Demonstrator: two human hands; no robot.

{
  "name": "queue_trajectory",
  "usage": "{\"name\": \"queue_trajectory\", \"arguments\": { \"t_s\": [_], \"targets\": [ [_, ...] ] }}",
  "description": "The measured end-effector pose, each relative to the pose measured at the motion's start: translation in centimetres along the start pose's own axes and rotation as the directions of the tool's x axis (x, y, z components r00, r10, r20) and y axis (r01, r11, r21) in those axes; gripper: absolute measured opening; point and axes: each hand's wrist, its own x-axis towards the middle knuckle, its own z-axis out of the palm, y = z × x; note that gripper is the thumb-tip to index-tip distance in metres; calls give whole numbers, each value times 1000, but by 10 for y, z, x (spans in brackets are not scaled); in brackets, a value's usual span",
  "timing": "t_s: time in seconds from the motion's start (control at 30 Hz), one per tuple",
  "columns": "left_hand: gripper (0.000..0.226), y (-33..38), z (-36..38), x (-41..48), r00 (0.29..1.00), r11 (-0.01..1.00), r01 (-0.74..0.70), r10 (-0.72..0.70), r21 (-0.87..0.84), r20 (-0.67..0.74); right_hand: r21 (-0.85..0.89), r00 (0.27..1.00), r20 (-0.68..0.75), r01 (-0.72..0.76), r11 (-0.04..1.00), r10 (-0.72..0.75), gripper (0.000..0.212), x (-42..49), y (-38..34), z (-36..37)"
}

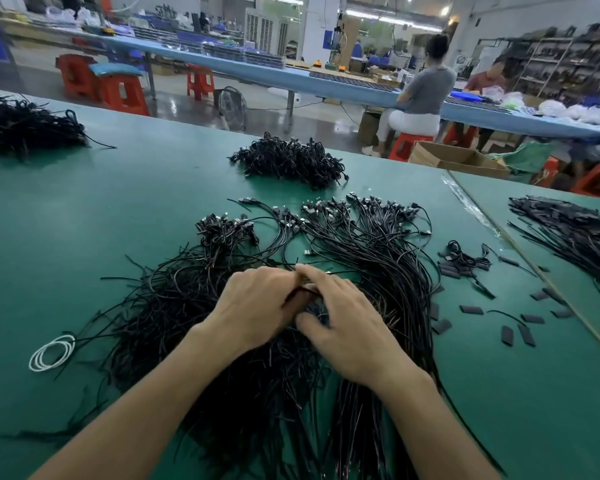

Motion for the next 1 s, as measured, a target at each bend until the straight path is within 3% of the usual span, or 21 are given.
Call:
{"name": "queue_trajectory", "arguments": {
  "t_s": [0.1, 0.17, 0.27, 0.37, 0.43, 0.53, 0.67, 0.73, 0.8, 0.83, 0.93, 0.97, 1.0],
  "targets": [
    [33, -5, -4, -4, 992, 986, 124, -126, -111, -20, 175, 993, -21, -113, 978, 118, 23, 1, 7, -3],
    [39, -11, -5, -10, 985, 970, 170, -173, -173, 1, 213, 990, -70, -103, 972, 120, 19, -1, 13, -6],
    [52, -9, -8, -18, 957, 889, 256, -177, -380, 231, 332, 961, -221, -88, 939, 168, 24, 0, 19, -11],
    [61, 1, -15, -21, 860, 725, 386, -60, -571, 506, 470, 895, -365, -60, 881, 256, 21, 5, 21, -13],
    [58, 11, -22, -22, 816, 559, 452, 56, -695, 576, 512, 865, -403, -58, 857, 299, 20, 5, 21, -13],
    [53, 27, -32, -21, 844, 235, 482, 132, -844, 519, 565, 894, -314, -95, 819, 320, 25, 4, 21, -11],
    [50, 37, -34, -10, 923, -156, 369, -51, -916, 381, 434, 985, 8, -157, 887, 171, 27, -1, 14, -8],
    [48, 37, -28, -5, 927, -272, 268, -188, -924, 324, 306, 982, 160, -146, 941, 100, 28, -5, 4, -7],
    [47, 33, -19, -3, 919, -238, 208, -283, -949, 273, 206, 966, 246, -129, 970, 76, 24, -9, -4, -6],
    [47, 30, -14, -4, 916, -133, 209, -320, -969, 241, 171, 962, 261, -121, 978, 74, 26, -12, -6, -6],
    [41, 25, -5, -11, 938, 416, 289, -304, -862, 168, 149, 974, 212, -112, 982, 79, 28, -15, -11, -11],
    [39, 25, -3, -14, 951, 551, 298, -246, -780, 190, 160, 982, 170, -111, 981, 84, 26, -14, -11, -14],
    [40, 26, -2, -16, 954, 614, 300, -195, -730, 228, 169, 988, 128, -106, 980, 85, 25, -12, -11, -17]
  ]
}}
